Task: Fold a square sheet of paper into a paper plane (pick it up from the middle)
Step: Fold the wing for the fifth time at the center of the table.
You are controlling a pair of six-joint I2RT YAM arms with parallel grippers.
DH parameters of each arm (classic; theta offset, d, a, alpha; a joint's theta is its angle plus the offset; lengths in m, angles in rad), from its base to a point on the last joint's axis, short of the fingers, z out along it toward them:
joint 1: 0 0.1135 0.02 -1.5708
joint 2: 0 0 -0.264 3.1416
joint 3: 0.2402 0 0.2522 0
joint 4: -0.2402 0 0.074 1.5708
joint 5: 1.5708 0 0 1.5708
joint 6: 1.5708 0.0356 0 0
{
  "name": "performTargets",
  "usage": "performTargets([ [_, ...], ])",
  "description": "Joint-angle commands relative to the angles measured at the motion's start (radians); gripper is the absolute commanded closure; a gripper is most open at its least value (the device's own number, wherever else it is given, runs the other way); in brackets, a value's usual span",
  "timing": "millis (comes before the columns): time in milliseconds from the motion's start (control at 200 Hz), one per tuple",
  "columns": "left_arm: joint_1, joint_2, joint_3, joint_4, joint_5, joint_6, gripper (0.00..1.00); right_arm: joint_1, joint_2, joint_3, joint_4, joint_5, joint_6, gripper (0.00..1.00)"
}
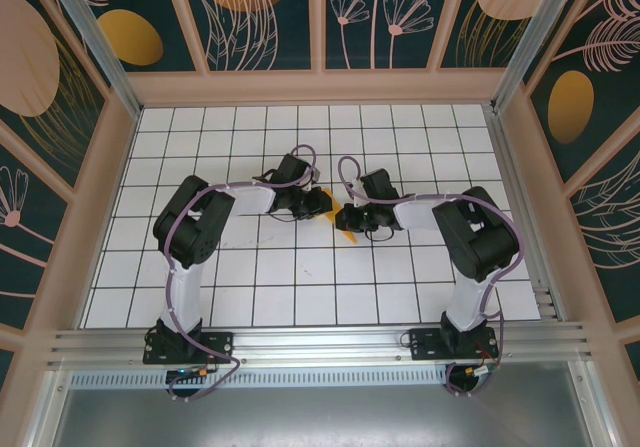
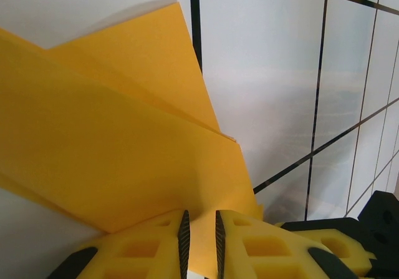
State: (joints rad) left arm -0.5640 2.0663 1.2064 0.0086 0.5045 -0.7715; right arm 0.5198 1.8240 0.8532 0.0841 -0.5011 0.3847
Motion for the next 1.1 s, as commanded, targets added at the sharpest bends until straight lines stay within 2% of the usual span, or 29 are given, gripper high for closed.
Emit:
performTargets([
  [0, 0.064, 0.043, 0.014, 0.034, -0.128, 0.064, 0.77, -0.012, 0.042, -0.066, -0.130, 0.078, 0.008, 0.93],
  [260, 0.122, 0.071, 0.042, 0.023, -0.133, 0.093, 0.77, -0.013, 0.048, -0.072, -0.131, 0.073, 0.010, 0.93],
  [610, 0.151, 0.104, 0.056, 0.003, -0.165, 0.135, 0.76, -0.014, 0.055, -0.071, -0.129, 0.070, 0.013, 0.93],
  [941, 0.186, 0.089, 0.030, 0.027, -0.231, 0.194, 0.76, -0.013, 0.062, -0.077, -0.115, 0.071, 0.023, 0.93],
  [1096, 0.193, 0.037, 0.033, 0.026, -0.252, 0.213, 0.76, -0.013, 0.063, -0.082, -0.095, 0.061, 0.036, 0.93],
])
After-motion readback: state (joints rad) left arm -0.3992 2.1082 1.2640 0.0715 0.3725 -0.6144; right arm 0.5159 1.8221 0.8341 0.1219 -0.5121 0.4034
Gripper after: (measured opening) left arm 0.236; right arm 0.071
